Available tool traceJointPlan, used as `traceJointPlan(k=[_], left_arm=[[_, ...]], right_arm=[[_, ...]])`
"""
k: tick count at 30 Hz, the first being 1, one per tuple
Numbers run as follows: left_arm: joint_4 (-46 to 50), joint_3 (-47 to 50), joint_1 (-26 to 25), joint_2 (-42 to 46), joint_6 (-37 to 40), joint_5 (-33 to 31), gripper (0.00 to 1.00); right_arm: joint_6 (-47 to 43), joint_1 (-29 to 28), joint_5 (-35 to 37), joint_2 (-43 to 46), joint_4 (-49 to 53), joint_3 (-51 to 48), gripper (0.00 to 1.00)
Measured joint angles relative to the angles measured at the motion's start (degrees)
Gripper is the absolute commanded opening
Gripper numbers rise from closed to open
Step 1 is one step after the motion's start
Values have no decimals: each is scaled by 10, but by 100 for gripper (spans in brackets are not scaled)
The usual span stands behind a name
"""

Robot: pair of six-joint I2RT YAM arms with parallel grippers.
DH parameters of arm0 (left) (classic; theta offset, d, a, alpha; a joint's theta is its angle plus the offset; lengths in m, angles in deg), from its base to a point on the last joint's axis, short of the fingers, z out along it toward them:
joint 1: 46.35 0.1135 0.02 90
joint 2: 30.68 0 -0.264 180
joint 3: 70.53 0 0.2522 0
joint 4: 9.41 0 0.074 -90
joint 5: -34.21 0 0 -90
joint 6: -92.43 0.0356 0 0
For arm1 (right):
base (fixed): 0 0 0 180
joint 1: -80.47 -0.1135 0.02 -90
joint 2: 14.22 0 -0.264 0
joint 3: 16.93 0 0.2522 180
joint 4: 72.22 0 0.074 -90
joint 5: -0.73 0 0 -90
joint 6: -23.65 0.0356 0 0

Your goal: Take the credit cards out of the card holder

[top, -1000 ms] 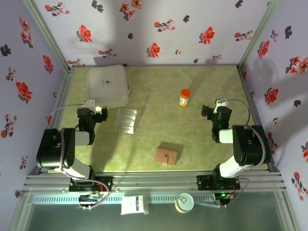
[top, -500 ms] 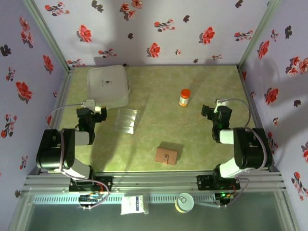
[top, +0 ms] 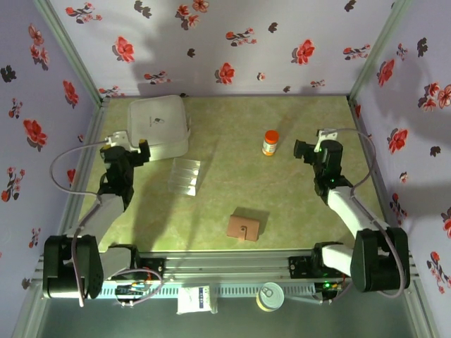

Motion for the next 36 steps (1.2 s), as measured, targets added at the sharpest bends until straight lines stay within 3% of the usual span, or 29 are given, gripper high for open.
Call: traceJointPlan(k=[7, 12, 20, 30, 36], left_arm=[[188, -92, -12, -5, -98, 37, 92], [290, -155, -28, -57, -137, 118, 77], [401, -206, -65, -167, -146, 219, 59], [504, -259, -102, -204, -115, 221, 33], [539, -284, -119, -235, -98, 206, 28]], right_arm=[[78, -68, 0, 15, 161, 80, 94], [129, -135, -11, 0, 252, 125, 90], [192, -247, -39, -68, 309, 174, 84], [225, -323, -42, -96, 335, 192, 84], [228, -323, -33, -96, 347, 193, 84]])
